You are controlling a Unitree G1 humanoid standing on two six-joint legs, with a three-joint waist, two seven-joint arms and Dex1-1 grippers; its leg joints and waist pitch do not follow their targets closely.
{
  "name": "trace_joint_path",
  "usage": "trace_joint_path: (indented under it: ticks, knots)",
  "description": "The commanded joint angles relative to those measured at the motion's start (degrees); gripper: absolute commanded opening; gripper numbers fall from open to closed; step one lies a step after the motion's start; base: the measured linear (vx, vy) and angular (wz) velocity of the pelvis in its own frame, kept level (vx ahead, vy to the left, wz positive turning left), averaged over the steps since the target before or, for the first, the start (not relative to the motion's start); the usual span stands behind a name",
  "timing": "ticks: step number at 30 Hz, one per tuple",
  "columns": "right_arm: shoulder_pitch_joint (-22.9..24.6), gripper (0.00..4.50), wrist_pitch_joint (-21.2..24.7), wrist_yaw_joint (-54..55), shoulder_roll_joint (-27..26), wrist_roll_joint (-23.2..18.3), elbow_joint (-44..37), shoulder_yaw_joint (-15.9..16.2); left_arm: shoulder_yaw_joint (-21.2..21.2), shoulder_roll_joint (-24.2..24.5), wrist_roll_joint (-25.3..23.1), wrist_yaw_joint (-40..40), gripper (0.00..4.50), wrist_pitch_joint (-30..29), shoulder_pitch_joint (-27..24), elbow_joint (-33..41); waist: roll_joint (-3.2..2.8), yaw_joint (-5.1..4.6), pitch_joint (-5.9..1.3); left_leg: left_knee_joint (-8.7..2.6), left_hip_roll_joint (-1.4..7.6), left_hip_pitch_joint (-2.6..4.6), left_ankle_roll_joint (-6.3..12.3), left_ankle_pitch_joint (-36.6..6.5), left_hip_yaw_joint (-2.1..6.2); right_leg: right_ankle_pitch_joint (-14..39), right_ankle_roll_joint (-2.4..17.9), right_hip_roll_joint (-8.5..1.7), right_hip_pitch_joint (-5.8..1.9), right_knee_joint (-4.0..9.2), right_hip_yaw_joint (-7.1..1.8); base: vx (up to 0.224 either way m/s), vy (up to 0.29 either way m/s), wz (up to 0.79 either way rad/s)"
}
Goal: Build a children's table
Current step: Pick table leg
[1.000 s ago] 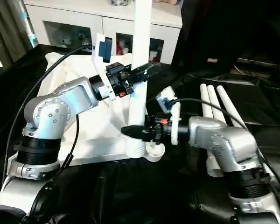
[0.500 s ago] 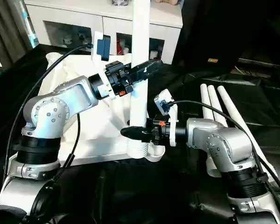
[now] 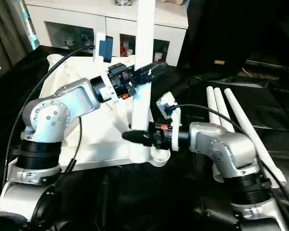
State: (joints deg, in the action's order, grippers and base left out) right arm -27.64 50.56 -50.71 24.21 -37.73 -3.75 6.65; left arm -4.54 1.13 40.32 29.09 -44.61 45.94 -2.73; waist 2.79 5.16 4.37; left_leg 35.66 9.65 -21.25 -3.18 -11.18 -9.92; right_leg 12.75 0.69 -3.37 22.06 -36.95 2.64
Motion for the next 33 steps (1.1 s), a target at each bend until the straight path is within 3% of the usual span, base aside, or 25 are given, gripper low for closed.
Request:
trace_joint_path:
  ticks: [1, 2, 3, 5, 10, 11, 12, 14, 15, 16, 17, 18, 19, 20, 23, 24, 27, 32, 33]
  knots:
    - [0.02, 1.91, -2.12, 1.43, -1.31, -0.22, 0.08, -2.33, -3.83, -2.47, 1.94, -1.27, 2.95, 4.61, 0.74, -0.38, 0.62, 0.05, -4.41, -3.89, 3.19, 0.19, 2.32, -2.64, 0.92, 2.85, 13.58, -4.95, -3.35, 4.64, -3.01, 0.0, 0.0, 0.0]
    - [-0.01, 1.91, -2.72, 2.35, -2.26, -0.26, 0.34, -3.05, -6.58, -4.31, 3.99, -0.75, 2.95, 8.34, 0.8, -0.74, 0.6, 0.15, -4.52, -3.87, 3.26, 0.25, 2.27, -2.6, 0.99, 2.6, 13.81, -5.05, -3.42, 4.54, -2.97, 0.0, 0.0, 0.0]
    - [-0.06, 1.91, -3.03, 2.93, -2.78, -0.27, 0.5, -3.45, -8.06, -5.34, 4.98, -0.38, 2.95, 10.8, 0.84, -0.87, 0.14, 0.29, -4.47, -3.9, 3.2, 0.15, 2.17, -2.72, 1.08, 2.23, 14.19, -5.06, -3.39, 4.66, -2.95, 0.0, 0.0, 0.0]
    - [-0.14, 1.91, -5.82, 5.7, -5.4, 0.21, 1.55, -5.34, -13.56, -8.02, 11.45, -2.12, 2.95, 11.48, 0.95, -1.91, 0.32, 0.29, -4.55, -3.91, 3.21, 0.18, 1.95, -3.05, 1.06, 0.56, 15.06, -5.07, -3.43, 4.35, -2.92, 0.0, 0.0, 0.0]
    - [-0.27, 1.91, -12.31, 10.73, -9.68, 0.94, 3.51, -8.92, -15.66, -8.62, 14.88, -0.41, 2.95, 11.79, -0.3, -1.53, 0.01, 0.29, -4.46, -4.08, 3.25, 0.43, 1.58, -4.16, 1.04, 2.66, 14.28, -5.01, -3.11, 4.56, -2.88, 0.0, 0.0, 0.0]
    - [-0.42, 1.91, -14.05, 12.2, -10.09, 1.87, 4.4, -9.7, -13.51, -6.84, 12.63, 1.68, 2.95, 11.42, -1.4, -0.4, -0.58, 0.37, -4.52, -4.15, 3.39, 0.64, 1.4, -3.74, 1.16, 1.86, 13.84, -4.88, -2.97, 4.36, -2.85, 0.0, 0.0, 0.0]
    - [-0.62, 1.9, -15.64, 13.86, -10.07, 3.41, 5.38, -10.3, -10.09, -4.25, 8.59, 4.7, 2.95, 11.28, -2.82, 0.99, -0.42, 0.19, -4.51, -4.42, 3.59, 0.56, 1.43, -2.96, 1.28, 1.49, 12.82, -4.84, -2.9, 4.33, -2.86, 0.0, 0.0, 0.0]
    - [-0.71, 1.9, -16.23, 14.49, -10.05, 4.04, 5.76, -10.53, -8.76, -3.28, 6.95, 5.88, 2.95, 11.3, -3.35, 1.49, -0.52, 0.19, -4.5, -4.37, 3.43, 0.74, 0.96, -2.81, 1.06, 0.61, 12.6, -4.71, -2.94, 4.26, -2.92, 0.0, 0.0, 0.0]
    - [-0.77, 1.9, -17.16, 15.39, -9.55, 5.47, 6.43, -10.44, -4.24, 0.25, 2.53, 8.74, 2.95, 11.5, -4.9, 2.89, -0.72, 0.39, -4.6, -4.44, 3.42, 0.8, 0.88, -2.75, 1.3, 0.83, 11.84, -4.77, -2.95, 4.24, -2.85, 0.0, 0.0, 0.0]
    - [-0.87, 1.9, -17.94, 16.2, -9.09, 6.82, 7.11, -10.36, -0.65, 3.03, -0.34, 11.31, 2.95, 12.02, -6.11, 3.74, -0.55, 0.05, -4.57, -4.55, 3.55, 0.69, 0.78, -2.72, 1.18, 0.57, 11.72, -4.74, -3.07, 4.07, -2.95, 0.0, 0.0, 0.0]
    - [-0.78, 1.9, -20.14, 17.75, -7.96, 9.82, 8.91, -9.75, 5.42, 8.15, -4.78, 15.16, 2.95, 12.52, -8.08, 5.42, -1.12, 0.25, -4.55, -4.59, 3.47, 0.83, 0.04, -3.21, 1.41, 1.7, 10.64, -4.81, -2.79, 4.18, -2.83, 0.0, 0.0, 0.0]
    - [-0.22, 1.9, -22.21, 19.21, -6.71, 12.54, 11.26, -9.6, 13.9, 15.34, -10.0, 20.57, 2.95, 13.66, -10.76, 7.23, -1.29, 0.2, -4.47, -4.77, 3.5, 0.94, -0.63, -4.01, 1.39, 2.92, 10.15, -4.83, -2.68, 4.26, -2.86, 0.0, 0.0, 0.0]
    - [-0.22, 1.9, -22.21, 19.21, -6.71, 12.54, 11.26, -9.6, 13.9, 15.34, -10.0, 20.57, 2.95, 13.66, -10.76, 7.23, -1.29, 0.2, -4.47, -4.77, 3.5, 0.94, -0.63, -4.01, 1.39, 2.92, 10.15, -4.83, -2.68, 4.26, -2.86, 0.0, 0.0, 0.0]
    - [0.4, 1.9, -22.49, 19.32, -6.08, 13.12, 12.21, -9.66, 18.62, 19.07, -12.78, 23.18, 2.95, 14.36, -12.18, 7.92, -1.44, -0.07, -4.33, -4.86, 3.39, 0.9, -1.31, -5.03, 1.22, 4.13, 10.02, -4.64, -2.66, 4.19, -2.95, 0.0, 0.0, 0.0]
    - [1.43, 1.9, -22.7, 18.72, -5.75, 13.44, 11.9, -9.39, 21.12, 20.65, -13.93, 23.8, 2.95, 14.51, -13.28, 8.31, -1.59, -0.21, -4.38, -4.78, 3.28, 0.73, -1.95, -5.62, 1.02, 2.62, 11.46, -4.69, -2.96, 4.12, -3.11, 0.0, 0.0, 0.0]
    - [3.19, 1.9, -22.51, 18.35, -5.21, 14.06, 10.56, -8.46, 24.67, 22.71, -16.53, 24.71, 2.95, 14.22, -15.23, 8.83, -2.16, -0.27, -4.35, -4.75, 3.29, 0.8, -1.9, -6.03, 0.99, 2.01, 11.93, -4.59, -2.81, 4.15, -3.13, 0.0, 0.0, 0.0]
    - [4.88, 1.9, -21.45, 18.07, -4.64, 14.21, 8.82, -7.76, 28.4, 24.53, -19.73, 24.99, 2.95, 13.8, -16.95, 8.7, -1.8, -0.44, -4.24, -4.74, 3.2, 0.53, -0.99, -6.72, 0.99, 2.97, 11.65, -4.54, -3.1, 4.29, -3.21, 0.0, 0.0, 0.0]
    - [6.84, 1.9, -22.3, 17.75, -4.86, 14.89, 6.92, -6.86, 33.24, 25.86, -26.02, 21.73, 2.95, 12.05, -18.72, 5.03, -2.5, -0.85, -4.24, -4.79, 3.15, 0.7, -1.3, -8.68, 1.01, 8.76, 10.93, -4.49, -2.73, 4.89, -3.15, 0.0, 0.0, 0.0]
    - [6.9, 1.9, -22.31, 17.73, -4.91, 14.91, 6.81, -6.83, 33.4, 25.85, -26.4, 21.58, 2.77, 12.04, -18.76, 4.72, -2.47, -0.97, -4.22, -4.78, 3.14, 0.7, -1.31, -8.86, 0.98, 8.94, 10.9, -4.4, -2.68, 4.95, -3.16, 0.0, 0.0, 0.0]
